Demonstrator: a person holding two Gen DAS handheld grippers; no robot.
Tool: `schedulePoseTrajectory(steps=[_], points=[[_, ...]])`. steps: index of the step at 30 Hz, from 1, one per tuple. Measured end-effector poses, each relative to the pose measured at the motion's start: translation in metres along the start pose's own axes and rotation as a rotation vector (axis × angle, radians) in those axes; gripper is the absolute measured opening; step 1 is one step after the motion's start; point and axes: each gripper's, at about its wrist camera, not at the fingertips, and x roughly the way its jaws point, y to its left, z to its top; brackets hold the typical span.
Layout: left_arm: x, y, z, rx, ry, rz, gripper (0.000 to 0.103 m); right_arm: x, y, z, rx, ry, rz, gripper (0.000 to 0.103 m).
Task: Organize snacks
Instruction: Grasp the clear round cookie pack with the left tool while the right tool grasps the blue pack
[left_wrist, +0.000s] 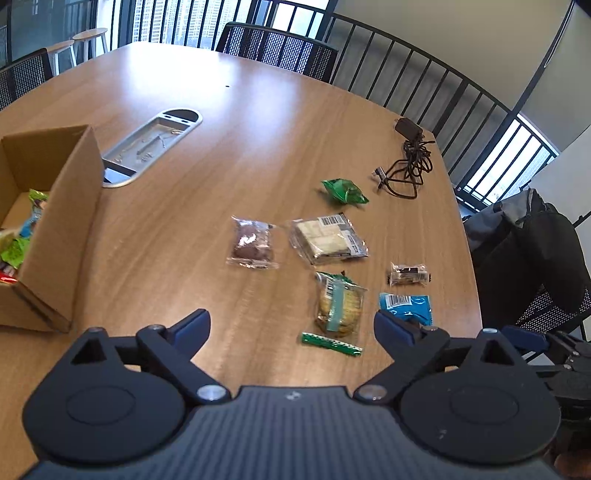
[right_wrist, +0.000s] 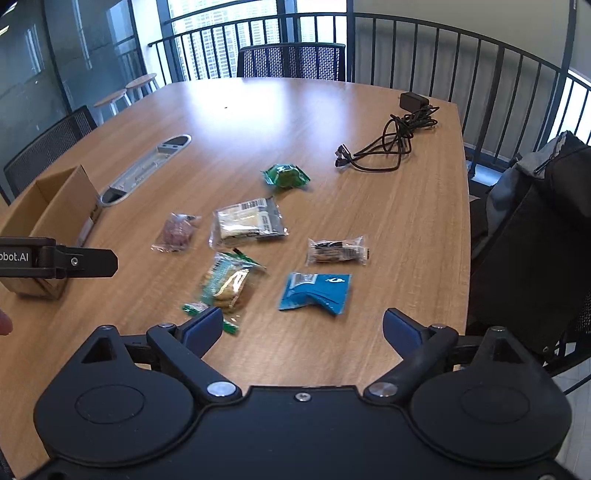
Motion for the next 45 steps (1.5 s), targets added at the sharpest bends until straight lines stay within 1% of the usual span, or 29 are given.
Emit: schedulePoseTrajectory(steps=[5,11,14,16,22,25,27,28,33,34,41,45], points=[[0.023,-0.015,-0.008,-0.024,0.013,-0.001,0.086,0.018,-0.013,0.001,-0.057,0.019,0.007,0.088],[0.05,-0.026,-0.012,-0.034,0.018,0.001,0.08,0.04,-0.021,0.001,-0.12,0.034,0.02,0.087],[0.063,-0.031,-0.011,-0.032,0.021,-0.002,0.078,0.05,-0.022,-0.001,-0.157,0.044,0.03,0.083],[0.071,-0.034,-0.011,-0.024,0.024,-0.006,0.077,0.056,-0.024,-0.001,-0.175,0.052,0.031,0.082],[0.095,-0.046,-0.01,0.003,0.041,-0.02,0.077,0.071,-0.027,-0.001,-0.231,0.061,0.021,0.082],[0.104,-0.05,-0.01,0.018,0.049,-0.013,0.077,0.078,-0.029,0.001,-0.244,0.067,0.02,0.082],[0.109,-0.052,-0.009,0.029,0.055,-0.002,0.072,0.081,-0.029,0.002,-0.253,0.066,0.024,0.082],[0.111,-0.052,-0.009,0.035,0.063,0.004,0.068,0.083,-0.029,0.004,-0.258,0.065,0.027,0.082],[0.115,-0.053,-0.007,0.057,0.064,0.026,0.054,0.092,-0.023,0.008,-0.292,0.068,0.039,0.081],[0.115,-0.053,-0.007,0.061,0.065,0.032,0.048,0.093,-0.022,0.009,-0.295,0.068,0.044,0.08],[0.107,-0.04,-0.004,0.046,0.064,0.034,0.046,0.1,-0.009,0.016,-0.314,0.067,0.062,0.078],[0.096,-0.03,-0.002,0.039,0.058,0.038,0.046,0.104,-0.002,0.016,-0.313,0.079,0.074,0.069]])
